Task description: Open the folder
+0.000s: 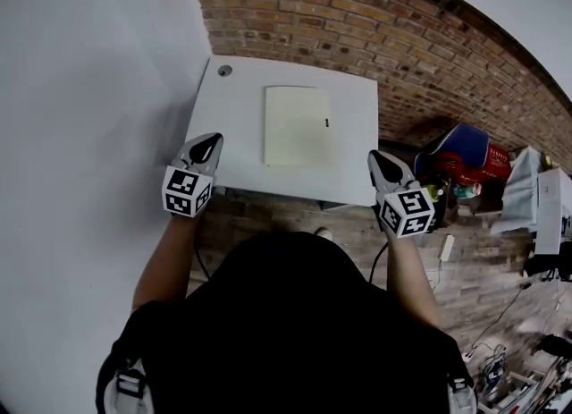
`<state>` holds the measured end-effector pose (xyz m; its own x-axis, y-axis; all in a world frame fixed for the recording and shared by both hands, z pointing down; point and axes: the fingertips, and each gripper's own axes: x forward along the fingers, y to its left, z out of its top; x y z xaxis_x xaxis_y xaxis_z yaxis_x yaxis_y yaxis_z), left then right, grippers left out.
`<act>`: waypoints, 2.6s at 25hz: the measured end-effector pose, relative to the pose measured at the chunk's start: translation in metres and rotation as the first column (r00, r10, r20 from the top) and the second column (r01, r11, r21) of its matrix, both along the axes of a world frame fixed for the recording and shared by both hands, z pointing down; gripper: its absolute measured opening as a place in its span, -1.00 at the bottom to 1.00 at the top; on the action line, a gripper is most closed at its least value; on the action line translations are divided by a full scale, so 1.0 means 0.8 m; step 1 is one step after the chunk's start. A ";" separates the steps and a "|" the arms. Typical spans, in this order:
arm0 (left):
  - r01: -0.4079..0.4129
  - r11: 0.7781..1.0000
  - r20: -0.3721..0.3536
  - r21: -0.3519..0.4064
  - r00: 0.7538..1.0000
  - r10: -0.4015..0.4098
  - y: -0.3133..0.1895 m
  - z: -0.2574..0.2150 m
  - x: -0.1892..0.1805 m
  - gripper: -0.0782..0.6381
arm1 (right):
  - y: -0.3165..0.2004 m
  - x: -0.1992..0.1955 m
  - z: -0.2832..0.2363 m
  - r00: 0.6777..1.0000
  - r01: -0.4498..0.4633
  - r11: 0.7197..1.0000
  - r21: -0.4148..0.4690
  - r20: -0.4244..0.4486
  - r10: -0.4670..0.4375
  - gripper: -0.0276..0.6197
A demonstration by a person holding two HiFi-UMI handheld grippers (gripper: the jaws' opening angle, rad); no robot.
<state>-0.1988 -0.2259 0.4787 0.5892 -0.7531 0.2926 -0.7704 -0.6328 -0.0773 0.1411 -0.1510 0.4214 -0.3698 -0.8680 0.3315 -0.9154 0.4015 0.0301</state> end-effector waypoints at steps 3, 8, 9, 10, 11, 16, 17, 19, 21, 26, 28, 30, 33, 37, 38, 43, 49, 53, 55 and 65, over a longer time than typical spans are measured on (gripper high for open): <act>0.023 1.000 -0.001 0.004 1.000 -0.023 0.004 -0.003 0.017 -0.78 | -0.003 0.020 0.000 1.000 0.009 1.000 0.001 0.005 -0.009 -0.91; 0.035 0.999 0.008 0.002 0.999 -0.035 0.011 -0.005 0.051 -0.78 | -0.009 0.054 -0.005 1.000 0.013 1.000 0.011 0.013 -0.013 -0.91; 0.037 0.999 0.010 0.004 0.999 -0.037 0.012 -0.006 0.057 -0.78 | -0.009 0.059 -0.005 1.000 0.014 1.000 0.011 0.014 -0.015 -0.91; 0.040 0.999 0.013 0.009 0.999 -0.040 0.012 -0.006 0.061 -0.78 | -0.010 0.064 -0.005 1.000 0.017 1.000 0.011 0.015 -0.017 -0.91; 0.045 0.999 0.015 0.014 0.999 -0.045 0.012 -0.007 0.065 -0.78 | -0.010 0.068 -0.004 1.000 0.021 1.000 0.011 0.016 -0.022 -0.91; 0.092 0.995 0.016 0.042 0.996 -0.092 0.011 -0.011 0.078 -0.78 | -0.013 0.084 -0.001 0.999 0.046 0.999 0.015 0.022 -0.047 -0.91; 0.101 0.994 0.019 0.048 0.995 -0.102 0.011 -0.011 0.080 -0.78 | -0.014 0.087 0.000 0.998 0.050 0.999 0.015 0.023 -0.051 -0.91; 0.117 0.991 0.027 0.058 0.993 -0.119 0.010 -0.011 0.084 -0.78 | -0.015 0.095 0.002 0.998 0.058 0.998 0.014 0.027 -0.058 -0.91; 0.125 0.991 0.038 0.055 0.991 -0.127 0.010 -0.009 0.090 -0.78 | -0.015 0.103 0.002 0.998 0.062 0.998 0.012 0.030 -0.063 -0.91; 0.112 0.992 0.066 0.050 0.991 -0.115 0.007 0.004 0.110 -0.78 | -0.016 0.121 0.007 0.997 0.063 0.998 0.005 0.036 -0.063 -0.91; 0.097 0.994 0.086 0.057 0.991 -0.101 0.007 0.010 0.122 -0.78 | -0.013 0.125 0.012 0.997 0.066 0.998 -0.001 0.039 -0.065 -0.91; 0.077 0.995 0.114 0.058 0.990 -0.083 0.008 0.015 0.136 -0.78 | -0.009 0.132 0.016 0.997 0.064 0.998 -0.010 0.040 -0.063 -0.91; 0.049 0.997 0.152 0.057 0.987 -0.058 0.005 0.024 0.154 -0.78 | -0.006 0.144 0.021 0.998 0.052 0.998 -0.019 0.041 -0.051 -0.91; 0.025 0.998 0.198 0.050 0.980 -0.035 0.000 0.041 0.170 -0.78 | 0.002 0.153 0.028 0.998 0.042 0.999 -0.032 0.039 -0.041 -0.91; 0.019 0.999 0.207 0.047 0.978 -0.028 -0.002 0.045 0.174 -0.77 | 0.004 0.153 0.031 0.998 0.043 0.998 -0.037 0.040 -0.041 -0.91; -0.033 0.999 0.242 0.024 0.970 0.026 -0.008 0.073 0.206 -0.77 | 0.018 0.148 0.053 0.998 0.055 0.995 -0.078 0.039 -0.052 -0.91; -0.082 0.997 0.270 0.002 0.960 0.078 -0.019 0.101 0.240 -0.77 | 0.023 0.153 0.071 0.998 0.053 0.992 -0.111 0.035 -0.049 -0.91; -0.113 0.994 0.301 0.004 0.948 0.106 -0.024 0.119 0.261 -0.75 | 0.025 0.158 0.078 0.999 0.048 0.991 -0.125 0.029 -0.045 -0.91; -0.127 0.992 0.314 0.006 0.942 0.119 -0.027 0.128 0.269 -0.73 | 0.025 0.160 0.080 0.999 0.044 0.991 -0.130 0.026 -0.041 -0.91; -0.266 0.963 0.277 0.032 0.928 0.248 -0.015 0.148 0.328 -0.55 | 0.032 0.179 0.096 1.000 0.022 0.987 -0.161 0.021 -0.019 -0.91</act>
<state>0.0639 -0.2381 0.5972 0.6720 -0.6099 0.4201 -0.5267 -0.7924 -0.3078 0.2840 -0.1253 0.4981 -0.3949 -0.7959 0.4589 -0.9065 0.4186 -0.0541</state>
